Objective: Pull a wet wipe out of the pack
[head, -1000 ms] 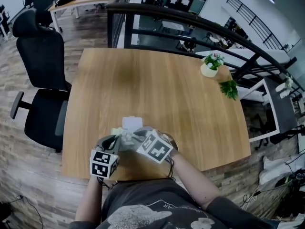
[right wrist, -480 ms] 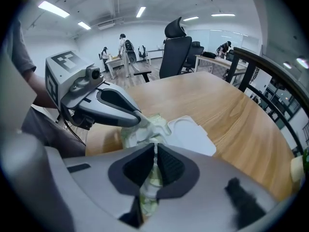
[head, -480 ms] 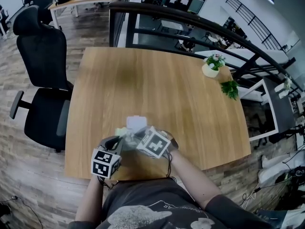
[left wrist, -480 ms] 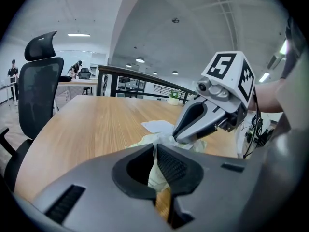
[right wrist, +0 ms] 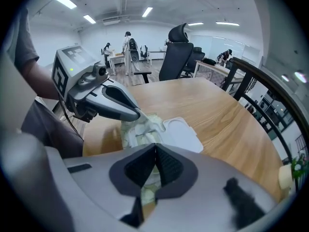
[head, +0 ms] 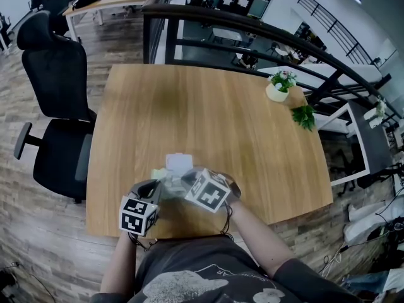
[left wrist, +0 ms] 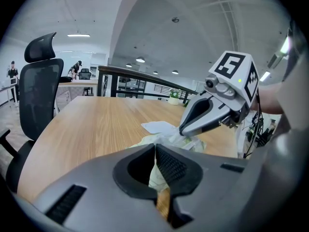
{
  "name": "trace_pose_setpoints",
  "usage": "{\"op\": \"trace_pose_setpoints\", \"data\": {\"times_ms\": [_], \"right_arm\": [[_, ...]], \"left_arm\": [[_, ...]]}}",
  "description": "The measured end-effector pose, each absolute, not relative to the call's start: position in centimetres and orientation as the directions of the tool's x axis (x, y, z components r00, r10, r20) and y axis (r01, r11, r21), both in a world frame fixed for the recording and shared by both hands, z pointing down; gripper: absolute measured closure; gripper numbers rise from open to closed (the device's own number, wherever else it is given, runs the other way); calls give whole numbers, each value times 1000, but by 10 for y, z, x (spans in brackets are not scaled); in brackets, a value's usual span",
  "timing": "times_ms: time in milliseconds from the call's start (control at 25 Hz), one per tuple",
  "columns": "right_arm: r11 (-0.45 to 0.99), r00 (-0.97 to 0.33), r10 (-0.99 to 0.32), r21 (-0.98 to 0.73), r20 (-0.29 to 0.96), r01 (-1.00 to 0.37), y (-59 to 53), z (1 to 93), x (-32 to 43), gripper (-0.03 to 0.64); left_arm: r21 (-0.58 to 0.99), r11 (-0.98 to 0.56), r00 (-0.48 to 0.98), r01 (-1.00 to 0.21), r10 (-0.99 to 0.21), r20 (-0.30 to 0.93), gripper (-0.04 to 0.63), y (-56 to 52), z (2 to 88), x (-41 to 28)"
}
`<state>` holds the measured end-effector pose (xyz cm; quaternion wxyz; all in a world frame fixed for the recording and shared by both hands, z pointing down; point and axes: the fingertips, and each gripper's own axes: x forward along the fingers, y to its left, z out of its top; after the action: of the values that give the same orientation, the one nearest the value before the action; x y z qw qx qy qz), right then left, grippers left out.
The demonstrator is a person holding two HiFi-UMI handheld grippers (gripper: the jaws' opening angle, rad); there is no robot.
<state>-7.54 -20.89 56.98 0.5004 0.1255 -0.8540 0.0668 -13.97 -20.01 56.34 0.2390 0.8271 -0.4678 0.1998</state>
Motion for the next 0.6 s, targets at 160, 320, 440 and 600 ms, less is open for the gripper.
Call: {"op": "trace_pose_setpoints", "data": {"times_ms": [160, 320, 440, 600], "right_arm": [[962, -464, -158, 31, 872, -270, -207, 565, -68, 595], [958, -455, -173, 42, 874, -284, -210, 563, -55, 595], [946, -447, -191, 41, 874, -323, -212, 561, -43, 595], [919, -426, -223, 44, 877, -391, -216, 562, -19, 595]], "left_arm": [[203, -446, 477, -872, -679, 559, 572, -199, 562, -140], [198, -453, 479, -869, -675, 561, 572, -199, 561, -138], [194, -459, 481, -867, -668, 567, 572, -198, 560, -139], [195, -469, 489, -861, -662, 568, 572, -197, 560, -142]]}}
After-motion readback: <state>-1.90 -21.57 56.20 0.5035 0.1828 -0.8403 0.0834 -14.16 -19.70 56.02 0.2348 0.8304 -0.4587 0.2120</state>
